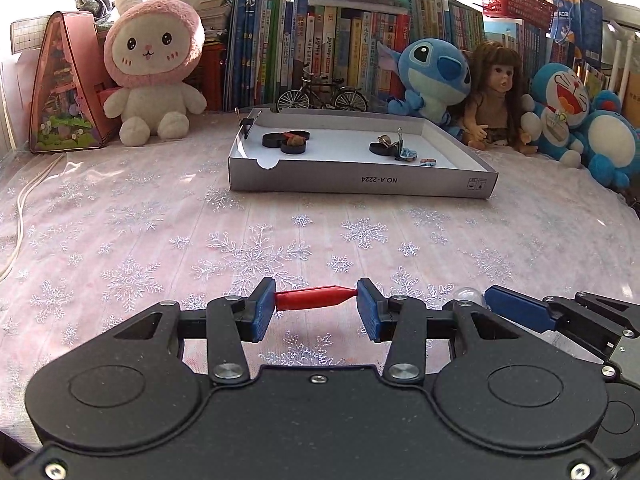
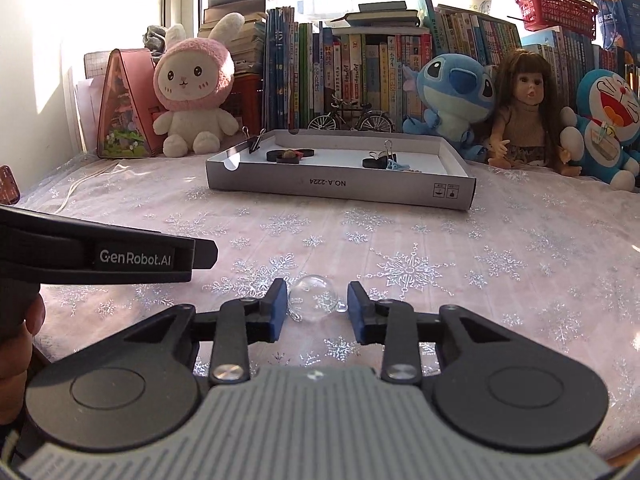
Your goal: Organize rigid objects
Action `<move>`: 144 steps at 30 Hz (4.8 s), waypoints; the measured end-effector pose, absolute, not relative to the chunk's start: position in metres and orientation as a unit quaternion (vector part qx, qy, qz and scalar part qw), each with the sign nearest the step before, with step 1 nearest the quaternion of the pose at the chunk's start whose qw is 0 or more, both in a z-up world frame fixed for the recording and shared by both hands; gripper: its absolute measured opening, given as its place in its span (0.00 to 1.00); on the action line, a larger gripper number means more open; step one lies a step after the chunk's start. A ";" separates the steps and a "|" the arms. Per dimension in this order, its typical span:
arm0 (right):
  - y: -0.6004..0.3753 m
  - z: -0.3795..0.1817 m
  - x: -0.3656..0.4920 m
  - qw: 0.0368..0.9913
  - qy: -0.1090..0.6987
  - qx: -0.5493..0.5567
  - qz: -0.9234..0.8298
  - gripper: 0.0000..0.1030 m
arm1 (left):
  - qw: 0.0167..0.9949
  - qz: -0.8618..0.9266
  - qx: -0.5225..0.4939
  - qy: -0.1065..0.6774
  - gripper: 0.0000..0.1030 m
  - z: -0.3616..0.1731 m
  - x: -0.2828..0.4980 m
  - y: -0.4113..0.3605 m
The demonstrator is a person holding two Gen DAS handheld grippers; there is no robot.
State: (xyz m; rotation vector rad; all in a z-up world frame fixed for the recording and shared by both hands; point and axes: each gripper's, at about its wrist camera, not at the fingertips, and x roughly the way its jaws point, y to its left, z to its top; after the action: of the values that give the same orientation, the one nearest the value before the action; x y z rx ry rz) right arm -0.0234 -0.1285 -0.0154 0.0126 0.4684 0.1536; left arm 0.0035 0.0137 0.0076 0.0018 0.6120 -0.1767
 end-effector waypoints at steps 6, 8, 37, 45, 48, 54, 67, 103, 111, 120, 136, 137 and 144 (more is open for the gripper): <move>-0.139 -0.009 -0.018 0.972 0.223 0.009 0.071 0.37 | 0.949 -0.089 -0.012 0.302 0.41 0.013 0.012 0.013; -0.144 -0.005 -0.014 0.973 0.221 0.014 0.070 0.37 | 0.948 -0.087 -0.024 0.305 0.41 0.014 0.017 0.014; -0.205 0.040 0.131 0.966 0.251 0.060 0.029 0.36 | 0.955 -0.052 -0.021 0.292 0.41 0.046 0.160 -0.022; -0.202 0.025 0.167 0.957 0.285 0.052 0.026 0.36 | 0.956 -0.022 0.017 0.291 0.41 0.031 0.197 -0.028; -0.202 0.020 0.178 0.951 0.301 0.063 0.026 0.36 | 0.955 -0.023 0.021 0.295 0.41 0.025 0.207 -0.029; -0.201 0.013 0.191 0.946 0.314 0.070 0.027 0.36 | 0.950 -0.025 0.019 0.311 0.41 0.016 0.219 -0.027; -0.201 0.009 0.212 0.943 0.323 0.080 0.020 0.36 | 0.944 -0.021 0.017 0.329 0.41 0.007 0.239 -0.022; -0.198 0.017 0.189 0.956 0.280 0.085 0.029 0.76 | 0.947 -0.042 0.006 0.319 0.88 0.021 0.215 -0.018; -0.209 0.031 0.164 0.960 0.264 0.097 0.019 0.90 | 0.952 -0.053 -0.007 0.303 0.92 0.032 0.189 -0.008; -0.208 0.032 0.131 0.961 0.261 0.082 0.026 0.98 | 0.953 -0.064 0.004 0.297 0.93 0.033 0.153 -0.005; -0.196 0.013 0.111 0.958 0.282 0.039 0.023 1.00 | 0.945 -0.047 0.017 0.325 0.94 0.012 0.135 -0.002; -0.195 0.011 0.111 0.958 0.285 0.037 0.022 1.00 | 0.944 -0.041 0.015 0.327 0.94 0.009 0.136 -0.001; -0.193 0.001 0.118 0.953 0.302 0.031 0.015 1.00 | 0.941 -0.026 0.013 0.338 0.94 -0.002 0.141 0.003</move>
State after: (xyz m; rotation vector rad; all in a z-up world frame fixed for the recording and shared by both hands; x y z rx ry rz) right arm 0.1180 -0.1929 0.0012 0.0639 0.6141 0.0314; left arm 0.1406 0.0030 -0.0022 0.0264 0.6889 -0.0525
